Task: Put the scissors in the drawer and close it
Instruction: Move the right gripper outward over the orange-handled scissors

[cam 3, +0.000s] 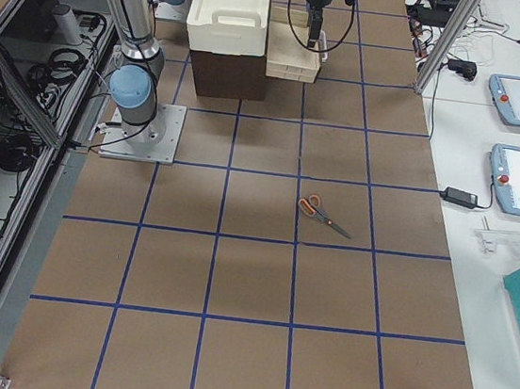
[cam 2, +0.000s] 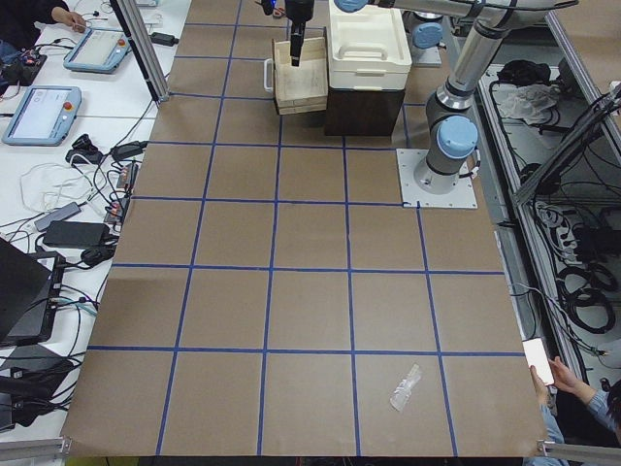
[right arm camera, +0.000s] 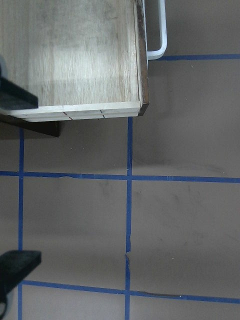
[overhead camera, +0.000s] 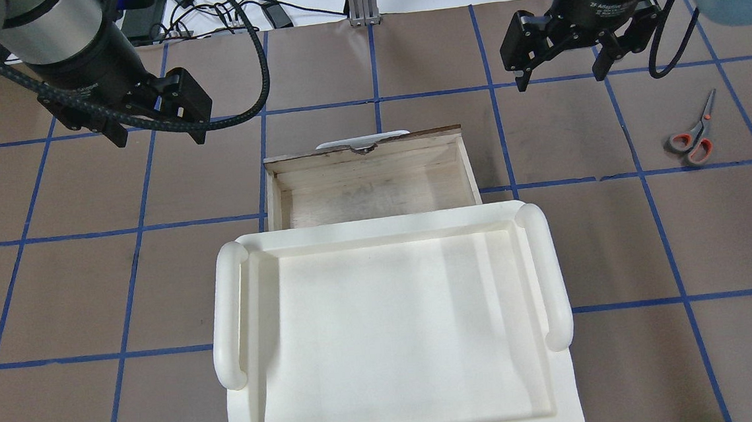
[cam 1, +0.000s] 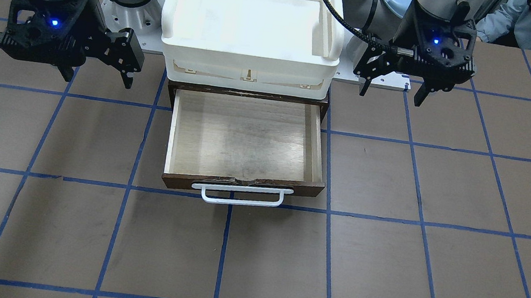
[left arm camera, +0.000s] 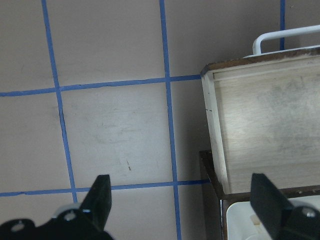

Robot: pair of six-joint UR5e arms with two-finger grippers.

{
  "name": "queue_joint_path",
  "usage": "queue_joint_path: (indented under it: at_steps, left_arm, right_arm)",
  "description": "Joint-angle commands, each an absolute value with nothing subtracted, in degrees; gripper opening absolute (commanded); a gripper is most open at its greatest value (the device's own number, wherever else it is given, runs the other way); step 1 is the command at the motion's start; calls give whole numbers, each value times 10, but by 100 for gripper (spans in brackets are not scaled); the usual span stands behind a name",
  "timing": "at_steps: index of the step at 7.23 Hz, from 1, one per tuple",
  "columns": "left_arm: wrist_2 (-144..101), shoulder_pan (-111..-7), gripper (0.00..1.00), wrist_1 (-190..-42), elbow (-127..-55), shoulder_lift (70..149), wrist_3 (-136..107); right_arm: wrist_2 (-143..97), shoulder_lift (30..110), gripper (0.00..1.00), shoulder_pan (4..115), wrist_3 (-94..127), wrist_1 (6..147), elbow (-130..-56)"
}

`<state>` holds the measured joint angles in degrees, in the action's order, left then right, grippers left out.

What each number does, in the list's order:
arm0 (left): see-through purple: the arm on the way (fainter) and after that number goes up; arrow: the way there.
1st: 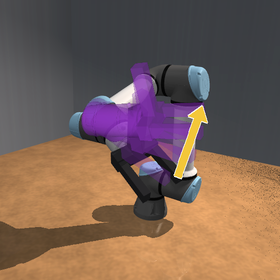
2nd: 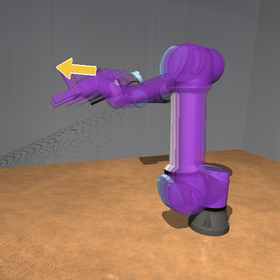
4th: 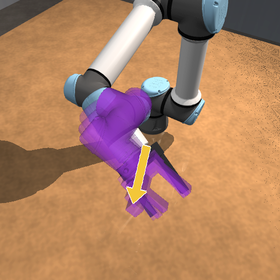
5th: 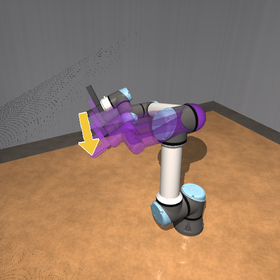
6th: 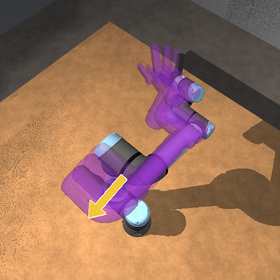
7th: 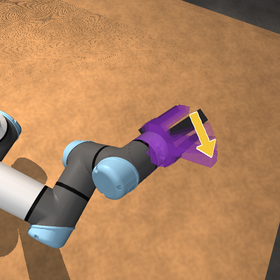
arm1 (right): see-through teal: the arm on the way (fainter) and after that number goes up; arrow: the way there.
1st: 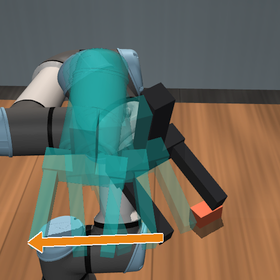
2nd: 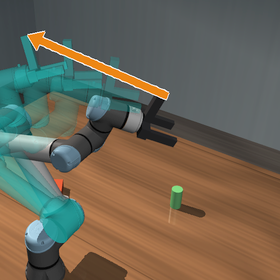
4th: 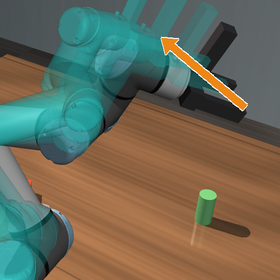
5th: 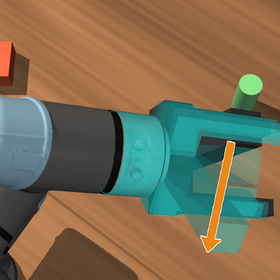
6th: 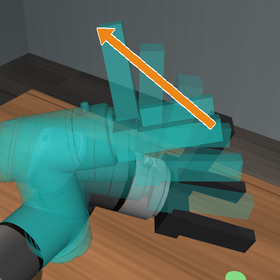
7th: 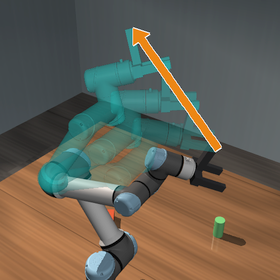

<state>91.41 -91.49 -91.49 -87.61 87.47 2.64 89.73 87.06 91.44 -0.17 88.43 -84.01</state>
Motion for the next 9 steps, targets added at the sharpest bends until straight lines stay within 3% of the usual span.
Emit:
queue_joint_path:
  at_steps: [1, 7, 9]
  left_arm:
    - [914, -915, 100, -915, -876, 875, 26]
    - [914, -915, 100, -919, -876, 875, 26]
    - [915, -915, 100, -919, -876, 875, 26]
  right_arm:
    - [897, 871, 100, 915, -3, 884, -845]
    - [902, 871, 100, 906, -4, 887, -846]
    - [891, 864, 100, 857, -18, 891, -845]
